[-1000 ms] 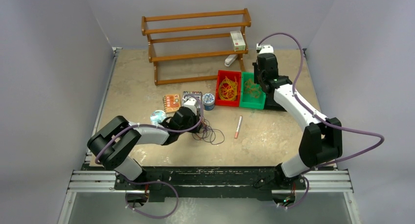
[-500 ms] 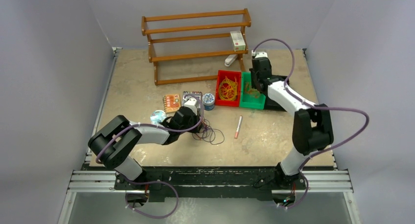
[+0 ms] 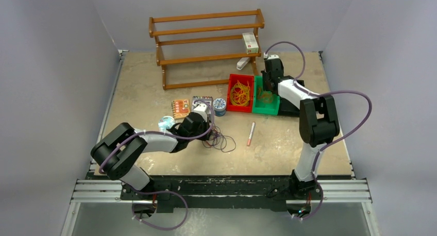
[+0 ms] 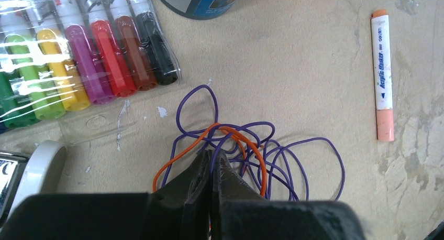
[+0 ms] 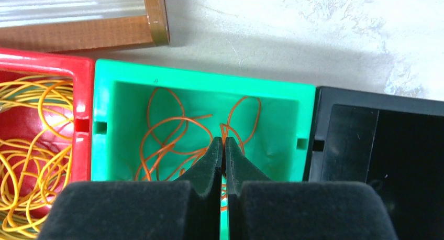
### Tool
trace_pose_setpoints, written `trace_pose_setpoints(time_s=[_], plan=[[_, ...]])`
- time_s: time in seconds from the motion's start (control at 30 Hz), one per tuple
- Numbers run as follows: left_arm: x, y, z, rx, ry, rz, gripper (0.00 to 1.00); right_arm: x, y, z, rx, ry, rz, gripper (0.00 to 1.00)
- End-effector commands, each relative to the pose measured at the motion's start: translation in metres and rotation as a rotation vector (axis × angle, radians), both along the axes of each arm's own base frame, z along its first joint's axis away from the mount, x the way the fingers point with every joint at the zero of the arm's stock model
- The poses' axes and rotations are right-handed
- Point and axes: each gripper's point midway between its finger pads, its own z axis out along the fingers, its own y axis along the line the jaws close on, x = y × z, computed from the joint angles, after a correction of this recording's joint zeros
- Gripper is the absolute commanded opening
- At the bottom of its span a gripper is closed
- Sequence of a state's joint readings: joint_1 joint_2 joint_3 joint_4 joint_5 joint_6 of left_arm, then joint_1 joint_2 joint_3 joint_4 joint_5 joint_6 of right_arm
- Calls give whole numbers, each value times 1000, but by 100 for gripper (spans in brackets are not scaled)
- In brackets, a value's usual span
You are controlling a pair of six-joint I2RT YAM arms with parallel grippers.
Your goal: Untangle the cables
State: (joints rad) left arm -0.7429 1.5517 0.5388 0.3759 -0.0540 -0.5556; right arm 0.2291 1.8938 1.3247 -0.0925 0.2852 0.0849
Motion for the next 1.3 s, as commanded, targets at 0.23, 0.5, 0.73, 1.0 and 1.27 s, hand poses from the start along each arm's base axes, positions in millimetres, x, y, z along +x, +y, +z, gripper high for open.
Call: trace_pose_setpoints(time_s=[0.23,0.5,0.73,1.0,1.27], plan=[[10,-2,23,-16,-71,10,0,23,6,19,38,-72,22,2],[10,-2,23,-16,-72,15,0,18,0,65,33,-156,3,28],[11,-2,26,-19,-77,14,1,6,-8,100,26,-212,-14,44],[14,-4,40,-36,-96,16,9,-15,10,153,127,-361,101,47],[16,2,71,-54,-137,53,25,-54,65,194,335,-476,401,49]])
